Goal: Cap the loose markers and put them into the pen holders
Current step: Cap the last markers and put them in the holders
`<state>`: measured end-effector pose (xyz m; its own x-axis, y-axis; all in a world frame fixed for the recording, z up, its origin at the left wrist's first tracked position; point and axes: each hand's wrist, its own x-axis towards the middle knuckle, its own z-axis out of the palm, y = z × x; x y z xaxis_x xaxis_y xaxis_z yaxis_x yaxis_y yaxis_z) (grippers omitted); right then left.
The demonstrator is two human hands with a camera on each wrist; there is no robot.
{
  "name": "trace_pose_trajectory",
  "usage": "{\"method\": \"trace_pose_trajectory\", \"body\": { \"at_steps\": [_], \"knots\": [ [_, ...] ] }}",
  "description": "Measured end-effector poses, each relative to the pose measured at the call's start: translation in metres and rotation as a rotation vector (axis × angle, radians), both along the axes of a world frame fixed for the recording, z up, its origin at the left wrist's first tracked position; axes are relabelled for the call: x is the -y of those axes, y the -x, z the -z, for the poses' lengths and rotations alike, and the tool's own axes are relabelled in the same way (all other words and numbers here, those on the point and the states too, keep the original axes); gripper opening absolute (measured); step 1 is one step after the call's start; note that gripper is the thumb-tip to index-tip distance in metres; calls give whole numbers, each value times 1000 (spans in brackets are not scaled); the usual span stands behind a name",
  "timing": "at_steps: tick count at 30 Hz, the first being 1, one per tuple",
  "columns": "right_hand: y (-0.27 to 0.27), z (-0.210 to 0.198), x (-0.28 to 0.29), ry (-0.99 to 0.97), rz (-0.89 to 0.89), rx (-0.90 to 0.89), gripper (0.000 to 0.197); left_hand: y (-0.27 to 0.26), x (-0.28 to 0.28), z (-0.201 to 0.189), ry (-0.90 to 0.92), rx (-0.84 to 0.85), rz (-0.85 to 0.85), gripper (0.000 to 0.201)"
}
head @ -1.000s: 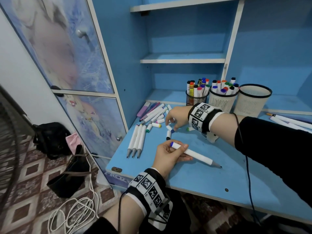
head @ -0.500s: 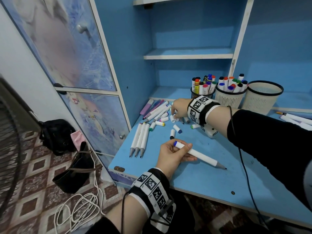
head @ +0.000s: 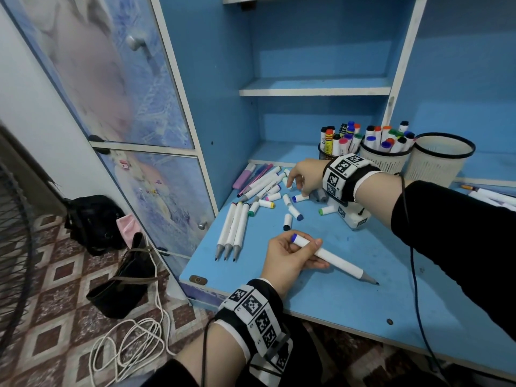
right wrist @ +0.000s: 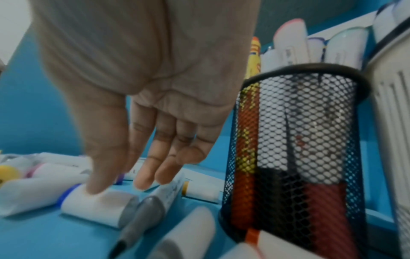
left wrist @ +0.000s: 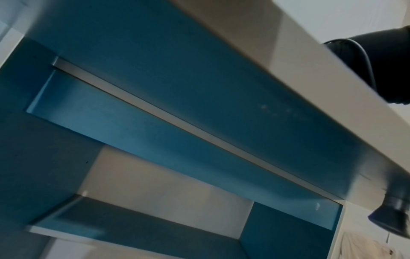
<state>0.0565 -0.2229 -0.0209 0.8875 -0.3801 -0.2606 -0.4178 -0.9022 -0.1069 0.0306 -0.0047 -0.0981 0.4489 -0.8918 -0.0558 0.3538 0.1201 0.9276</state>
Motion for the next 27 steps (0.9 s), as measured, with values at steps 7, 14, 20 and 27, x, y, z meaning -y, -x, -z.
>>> {"method": "trace_pose_trajectory", "body": {
  "at_steps": [7, 14, 20, 27],
  "knots": [
    [2, -3, -23, 47, -114, -91, 34, 1, -2, -3, -8, -2, -12, 8],
    [46, -34, -55, 22, -78, 131, 25, 0, -2, -5, -12, -29, -40, 18],
    [128, -45, -89, -396, 256, 574, 22, 1, -4, -6, 11, -44, -54, 22],
    [213, -11, -116, -1180, 801, 1140, 19, 1, -6, 0, 53, -36, -133, 12]
  ]
}}
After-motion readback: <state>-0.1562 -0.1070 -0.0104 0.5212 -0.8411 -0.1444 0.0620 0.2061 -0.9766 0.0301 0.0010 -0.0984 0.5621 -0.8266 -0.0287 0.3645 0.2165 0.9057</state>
